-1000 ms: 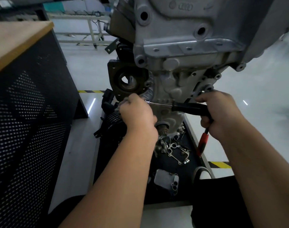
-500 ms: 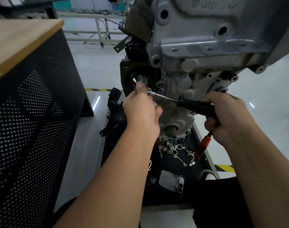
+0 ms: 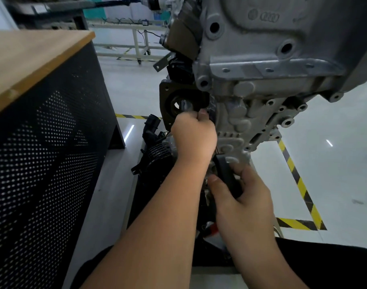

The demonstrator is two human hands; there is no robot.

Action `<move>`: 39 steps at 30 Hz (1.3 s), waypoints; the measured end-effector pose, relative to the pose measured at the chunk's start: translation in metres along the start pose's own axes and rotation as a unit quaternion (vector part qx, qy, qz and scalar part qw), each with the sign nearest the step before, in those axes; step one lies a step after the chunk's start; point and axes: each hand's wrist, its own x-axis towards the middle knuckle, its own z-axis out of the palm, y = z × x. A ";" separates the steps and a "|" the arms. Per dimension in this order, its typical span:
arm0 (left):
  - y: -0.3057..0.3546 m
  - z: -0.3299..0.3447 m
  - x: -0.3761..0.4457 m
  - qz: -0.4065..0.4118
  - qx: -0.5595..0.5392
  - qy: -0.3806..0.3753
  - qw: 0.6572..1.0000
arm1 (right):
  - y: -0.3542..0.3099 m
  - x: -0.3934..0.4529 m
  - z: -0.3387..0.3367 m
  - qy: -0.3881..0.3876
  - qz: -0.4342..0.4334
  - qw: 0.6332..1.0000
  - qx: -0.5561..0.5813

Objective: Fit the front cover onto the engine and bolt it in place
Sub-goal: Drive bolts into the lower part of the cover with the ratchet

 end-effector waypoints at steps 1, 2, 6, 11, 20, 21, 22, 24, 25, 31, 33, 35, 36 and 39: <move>-0.001 -0.001 0.001 0.023 0.037 -0.008 0.999 | 0.001 -0.001 0.003 0.003 0.001 1.000 0.011; -0.001 -0.003 0.002 0.041 0.063 -0.013 0.997 | 0.002 -0.003 0.005 0.005 0.001 1.000 0.024; -0.001 -0.009 0.004 0.093 0.112 -0.045 0.988 | 0.002 -0.008 0.011 0.012 -0.015 0.999 0.043; -0.004 -0.008 0.008 0.080 0.122 -0.050 0.988 | 0.004 -0.008 0.013 0.012 -0.005 0.999 0.047; 0.005 0.006 0.008 -0.084 -0.070 0.043 0.993 | -0.007 0.007 0.005 0.014 0.014 0.999 0.030; 0.005 0.007 0.009 -0.108 -0.094 0.045 0.989 | -0.009 0.007 0.004 0.008 0.021 0.999 0.032; 0.006 0.007 0.009 -0.135 -0.125 0.043 0.982 | -0.012 0.007 0.003 -0.002 0.034 0.999 0.041; 0.008 0.008 0.009 -0.186 -0.181 0.029 0.965 | -0.020 0.004 0.001 -0.033 0.095 0.987 0.125; 0.009 0.008 0.010 -0.202 -0.193 0.021 0.960 | -0.023 0.004 0.000 -0.055 0.144 0.967 0.204; 0.010 0.002 0.021 -0.255 -0.226 -0.045 0.939 | -0.025 0.010 -0.009 -0.121 0.254 0.873 0.399; 0.009 0.001 0.021 -0.263 -0.226 -0.059 0.936 | -0.021 0.010 -0.009 -0.084 0.204 0.929 0.296; 0.007 0.002 0.021 -0.268 -0.219 -0.070 0.936 | -0.014 0.012 -0.008 -0.031 0.077 0.993 0.083; 0.007 0.002 0.020 -0.271 -0.221 -0.074 0.934 | -0.013 0.012 -0.008 -0.013 0.003 1.000 -0.021; 0.006 -0.001 0.016 -0.283 -0.248 -0.088 0.922 | -0.012 0.011 -0.008 0.016 -0.090 0.986 -0.136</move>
